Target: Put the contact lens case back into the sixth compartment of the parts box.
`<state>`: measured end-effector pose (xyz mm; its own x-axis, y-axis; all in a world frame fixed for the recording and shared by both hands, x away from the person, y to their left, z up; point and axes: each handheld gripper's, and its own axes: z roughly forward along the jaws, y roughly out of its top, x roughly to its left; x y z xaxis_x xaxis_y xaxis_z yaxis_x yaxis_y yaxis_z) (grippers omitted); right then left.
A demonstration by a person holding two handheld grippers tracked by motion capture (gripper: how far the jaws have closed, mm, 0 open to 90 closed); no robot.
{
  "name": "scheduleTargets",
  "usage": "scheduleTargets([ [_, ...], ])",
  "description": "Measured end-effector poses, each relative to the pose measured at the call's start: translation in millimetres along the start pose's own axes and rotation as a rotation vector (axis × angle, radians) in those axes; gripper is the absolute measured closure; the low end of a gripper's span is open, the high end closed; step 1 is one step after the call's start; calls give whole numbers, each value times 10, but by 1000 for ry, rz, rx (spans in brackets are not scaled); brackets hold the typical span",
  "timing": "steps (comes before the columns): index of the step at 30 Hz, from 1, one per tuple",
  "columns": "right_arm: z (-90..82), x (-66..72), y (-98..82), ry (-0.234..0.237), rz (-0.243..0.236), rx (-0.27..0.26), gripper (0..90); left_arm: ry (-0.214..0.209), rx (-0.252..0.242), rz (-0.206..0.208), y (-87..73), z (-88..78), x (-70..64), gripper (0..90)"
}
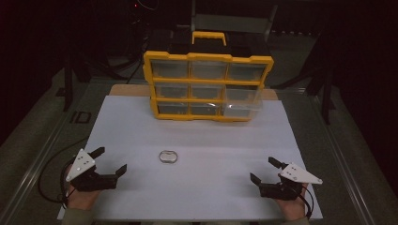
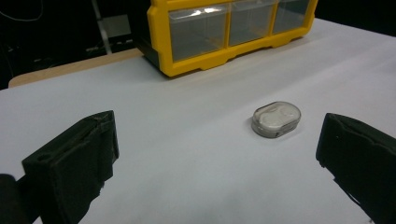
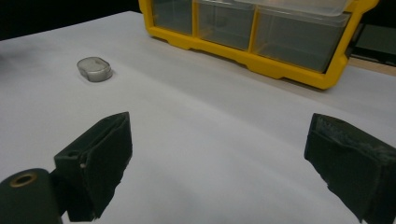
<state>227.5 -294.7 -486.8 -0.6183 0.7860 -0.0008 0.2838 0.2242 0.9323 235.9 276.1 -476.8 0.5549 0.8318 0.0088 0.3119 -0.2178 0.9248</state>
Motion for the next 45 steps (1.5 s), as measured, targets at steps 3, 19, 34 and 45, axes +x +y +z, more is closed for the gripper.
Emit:
scheduleTargets([
  [3,25,16,-13,12,4,7,77,1,4,-7,-13,5,14,0],
  [19,59,48,-7,12,-12,40,75,19,-1,-11,-1,-11,39,0],
  [34,90,84,6,31,-26,47,76,-13,24,28,197,27,29,0],
  [45,101,97,8,40,-28,57,76,-51,71,89,376,169,9,0],
])
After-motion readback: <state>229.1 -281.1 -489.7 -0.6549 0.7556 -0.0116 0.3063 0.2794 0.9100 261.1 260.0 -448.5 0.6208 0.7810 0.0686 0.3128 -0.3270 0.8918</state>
